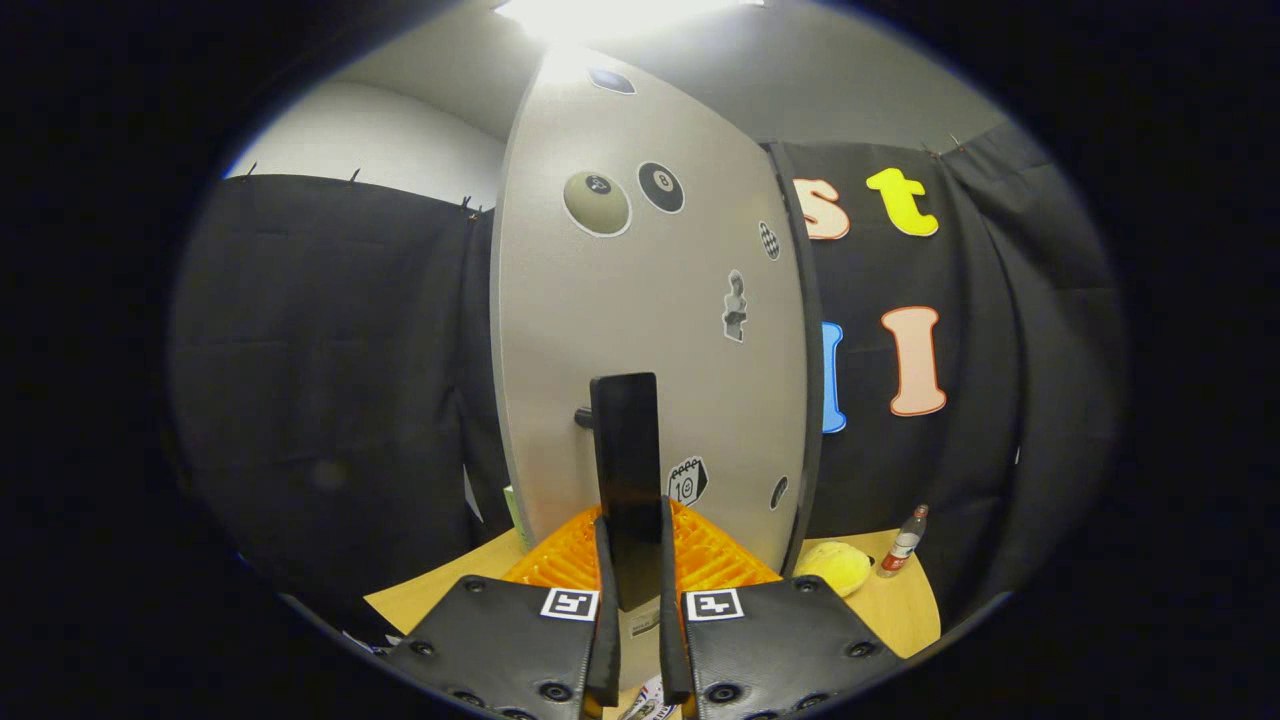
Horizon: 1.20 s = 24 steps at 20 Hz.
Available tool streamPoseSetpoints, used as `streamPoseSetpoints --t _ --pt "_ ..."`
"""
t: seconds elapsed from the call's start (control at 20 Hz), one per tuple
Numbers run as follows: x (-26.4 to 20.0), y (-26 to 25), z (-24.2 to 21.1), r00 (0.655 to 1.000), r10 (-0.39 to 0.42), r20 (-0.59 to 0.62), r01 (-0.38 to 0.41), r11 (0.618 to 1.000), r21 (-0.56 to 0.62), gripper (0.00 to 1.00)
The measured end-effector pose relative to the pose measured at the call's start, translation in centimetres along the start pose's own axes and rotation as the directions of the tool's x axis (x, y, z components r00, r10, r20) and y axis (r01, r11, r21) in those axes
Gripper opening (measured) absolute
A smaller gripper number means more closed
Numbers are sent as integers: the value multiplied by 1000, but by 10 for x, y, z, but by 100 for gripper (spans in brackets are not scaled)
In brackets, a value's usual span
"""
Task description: Open the shoe cabinet door, grab the shoes and put them into the shoe cabinet, then close the shoe cabinet door.
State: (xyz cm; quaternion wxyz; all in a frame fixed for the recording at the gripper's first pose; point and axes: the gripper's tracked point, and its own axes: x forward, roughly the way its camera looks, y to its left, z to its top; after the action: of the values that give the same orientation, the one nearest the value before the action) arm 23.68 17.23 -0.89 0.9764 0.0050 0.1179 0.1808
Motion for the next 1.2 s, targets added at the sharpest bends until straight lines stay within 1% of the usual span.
streamPoseSetpoints --t 0.1,0.3,0.6,0.7,0.85,0.9,1.0,1.1,1.2 --pt "-2 -3 0 1000 -14 3 14 1000 4 18" --pt "-3 -20 2 998 -64 24 65 997 -33 17" --pt "-6 -36 3 988 -146 43 147 989 -17 17" --pt "-7 -47 5 981 -188 50 189 981 -34 17" --pt "-12 -70 8 959 -278 55 281 958 -61 10" --pt "-18 -77 10 953 -296 64 300 952 -56 8" --pt "-20 -72 5 959 -279 50 280 960 -2 8" --pt "-27 -73 7 960 -271 63 271 963 18 10" --pt "-43 -80 13 947 -308 87 309 951 1 24"
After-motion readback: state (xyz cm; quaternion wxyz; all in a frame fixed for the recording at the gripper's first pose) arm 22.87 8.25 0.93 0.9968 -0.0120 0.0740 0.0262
